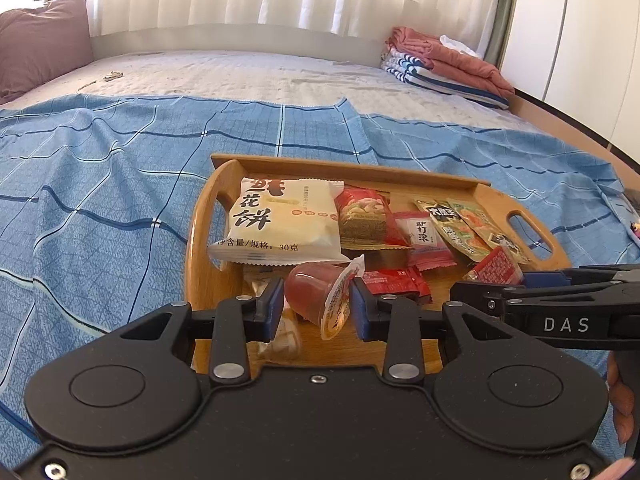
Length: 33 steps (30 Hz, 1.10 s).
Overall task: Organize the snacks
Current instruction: 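Carry the jelly cup and red biscuit pack over the wooden tray with both grippers, then lower both snacks onto the tray and open both grippers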
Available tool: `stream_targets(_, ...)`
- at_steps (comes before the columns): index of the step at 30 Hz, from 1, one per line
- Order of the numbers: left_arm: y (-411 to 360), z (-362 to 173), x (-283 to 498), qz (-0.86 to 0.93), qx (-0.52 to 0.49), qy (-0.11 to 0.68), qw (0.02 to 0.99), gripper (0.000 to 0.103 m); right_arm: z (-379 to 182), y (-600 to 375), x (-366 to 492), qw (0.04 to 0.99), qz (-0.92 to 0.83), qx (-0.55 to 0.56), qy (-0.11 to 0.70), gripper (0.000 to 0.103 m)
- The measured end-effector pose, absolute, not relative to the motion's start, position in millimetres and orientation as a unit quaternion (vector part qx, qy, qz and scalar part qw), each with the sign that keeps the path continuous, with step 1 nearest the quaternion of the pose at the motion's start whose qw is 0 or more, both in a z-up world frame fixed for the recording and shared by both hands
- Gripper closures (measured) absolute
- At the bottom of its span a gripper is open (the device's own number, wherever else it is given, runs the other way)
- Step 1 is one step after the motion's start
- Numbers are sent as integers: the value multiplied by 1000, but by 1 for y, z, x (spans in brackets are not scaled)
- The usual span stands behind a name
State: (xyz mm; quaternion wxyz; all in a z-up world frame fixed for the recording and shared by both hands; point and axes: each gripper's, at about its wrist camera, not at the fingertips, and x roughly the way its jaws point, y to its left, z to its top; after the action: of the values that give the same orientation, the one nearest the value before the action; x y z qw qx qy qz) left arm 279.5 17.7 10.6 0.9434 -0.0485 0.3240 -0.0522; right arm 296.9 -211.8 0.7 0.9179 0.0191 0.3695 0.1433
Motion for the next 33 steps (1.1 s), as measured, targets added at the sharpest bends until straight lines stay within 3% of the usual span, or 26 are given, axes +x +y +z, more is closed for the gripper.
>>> stream_targets(18, 20, 12, 317, -32, -44, 328, 943, 70, -2, -206, 323, 920, 126, 9, 370, 34)
stream_targets(33, 16, 12, 296, -39, -35, 329, 943, 70, -3, -196, 298, 913, 161, -7, 374, 32)
